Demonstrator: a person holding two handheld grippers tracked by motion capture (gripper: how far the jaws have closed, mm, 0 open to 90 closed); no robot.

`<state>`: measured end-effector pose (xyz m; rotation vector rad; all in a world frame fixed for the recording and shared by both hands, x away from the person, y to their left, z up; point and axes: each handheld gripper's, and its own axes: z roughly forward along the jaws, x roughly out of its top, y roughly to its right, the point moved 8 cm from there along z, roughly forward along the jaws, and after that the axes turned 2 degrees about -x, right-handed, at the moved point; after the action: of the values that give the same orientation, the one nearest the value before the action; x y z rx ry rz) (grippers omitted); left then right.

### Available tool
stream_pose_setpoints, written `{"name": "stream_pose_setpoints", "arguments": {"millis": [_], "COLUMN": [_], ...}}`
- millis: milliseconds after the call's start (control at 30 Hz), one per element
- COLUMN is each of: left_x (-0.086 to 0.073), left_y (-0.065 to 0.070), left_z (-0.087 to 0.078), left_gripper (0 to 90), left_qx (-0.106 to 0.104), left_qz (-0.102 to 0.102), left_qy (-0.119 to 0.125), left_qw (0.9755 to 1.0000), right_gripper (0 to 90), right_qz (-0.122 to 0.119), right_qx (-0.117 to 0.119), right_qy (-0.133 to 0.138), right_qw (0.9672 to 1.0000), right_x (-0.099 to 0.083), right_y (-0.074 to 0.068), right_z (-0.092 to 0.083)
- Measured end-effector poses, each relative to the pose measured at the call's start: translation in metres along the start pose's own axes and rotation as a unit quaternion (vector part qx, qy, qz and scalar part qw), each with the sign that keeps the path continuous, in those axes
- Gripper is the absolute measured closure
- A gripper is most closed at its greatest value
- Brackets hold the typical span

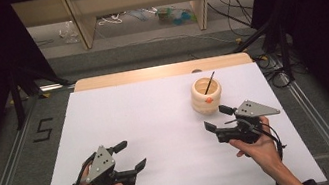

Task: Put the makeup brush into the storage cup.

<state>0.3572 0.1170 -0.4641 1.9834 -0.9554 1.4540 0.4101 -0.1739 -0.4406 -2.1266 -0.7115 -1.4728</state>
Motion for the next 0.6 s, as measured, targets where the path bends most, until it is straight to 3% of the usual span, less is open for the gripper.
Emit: {"name": "stream_pose_setpoints", "arguments": {"millis": [233, 300, 600], "left_x": [0.000, 0.000, -0.001], "left_y": [0.000, 0.000, -0.002], "left_z": [-0.001, -0.001, -0.004], "left_gripper": [18.2, 18.2, 18.2], "left_qx": [-0.001, -0.001, 0.004], "left_qz": [-0.001, 0.000, -0.003], "left_qy": [0.000, 0.000, 0.001], "left_qw": [1.0000, 1.0000, 1.0000], "right_gripper": [20.0, 18.3, 18.5], "right_qz": [-0.002, -0.003, -0.008], "right_qx": [0.008, 0.003, 0.011], "right_qy": [0.011, -0.009, -0.004], "right_qw": [0.9999, 1.0000, 0.9999], "right_x": [-0.005, -0.009, -0.013], "right_y": [-0.003, -0.004, -0.010], "right_z": [-0.002, -0.004, -0.010]}}
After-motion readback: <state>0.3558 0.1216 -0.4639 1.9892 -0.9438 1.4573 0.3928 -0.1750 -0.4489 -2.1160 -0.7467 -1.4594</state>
